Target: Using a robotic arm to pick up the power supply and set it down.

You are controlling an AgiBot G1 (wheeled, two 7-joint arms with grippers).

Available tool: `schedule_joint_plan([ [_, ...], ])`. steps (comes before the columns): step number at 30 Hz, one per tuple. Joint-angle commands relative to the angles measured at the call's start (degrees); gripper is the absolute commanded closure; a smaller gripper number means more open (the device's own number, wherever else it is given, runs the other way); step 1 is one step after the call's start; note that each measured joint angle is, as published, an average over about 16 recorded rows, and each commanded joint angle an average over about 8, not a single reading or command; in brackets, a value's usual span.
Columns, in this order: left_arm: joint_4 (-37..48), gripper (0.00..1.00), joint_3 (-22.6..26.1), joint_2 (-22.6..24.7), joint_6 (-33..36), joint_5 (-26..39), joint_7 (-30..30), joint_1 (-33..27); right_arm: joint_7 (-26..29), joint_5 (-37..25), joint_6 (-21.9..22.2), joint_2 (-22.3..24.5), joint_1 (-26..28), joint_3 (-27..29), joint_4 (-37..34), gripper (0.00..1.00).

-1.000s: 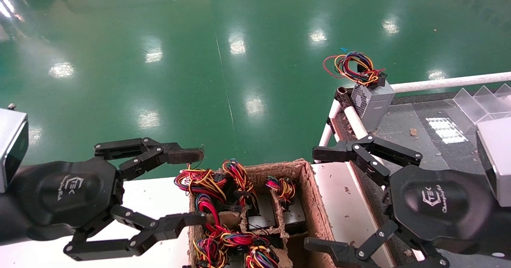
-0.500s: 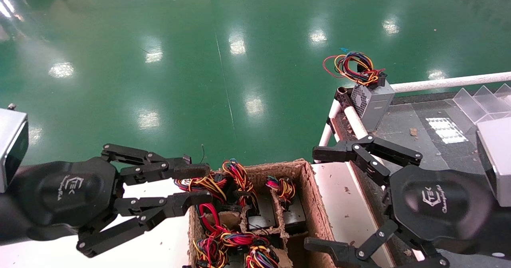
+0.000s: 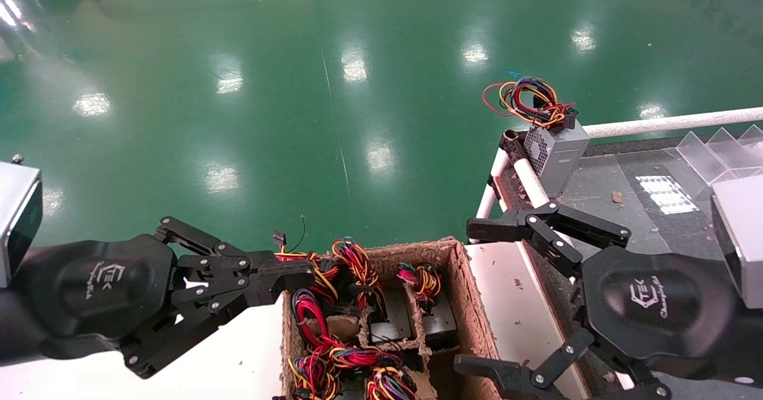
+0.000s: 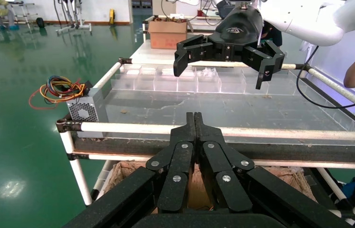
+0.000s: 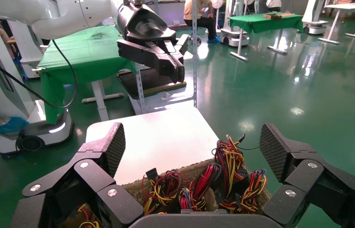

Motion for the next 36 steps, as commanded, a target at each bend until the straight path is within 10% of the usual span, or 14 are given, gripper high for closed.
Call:
schedule_joint_plan([
  [1,0.0,0.51,0.0,0.0,0.0,0.0,0.0,0.0,0.0,0.0,0.0,0.0,0.0,0.0,0.0,0.0],
  [5,0.0,0.02,0.0,0.0,0.0,0.0,0.0,0.0,0.0,0.0,0.0,0.0,0.0,0.0,0.0,0.0],
  [23,0.0,0.0,0.0,0.0,0.0,0.0,0.0,0.0,1.5,-8.6,6.0,-2.1,1.1,-3.4,-0.6,0.0],
  [32,0.0,0.0,0.0,0.0,0.0,0.0,0.0,0.0,4.6,-23.8,12.2,-7.4,4.2,-10.5,-1.7,0.97],
  [36,0.0,0.0,0.0,0.0,0.0,0.0,0.0,0.0,5.2,-28.3,14.7,-10.2,5.3,-12.6,-3.6,1.0],
])
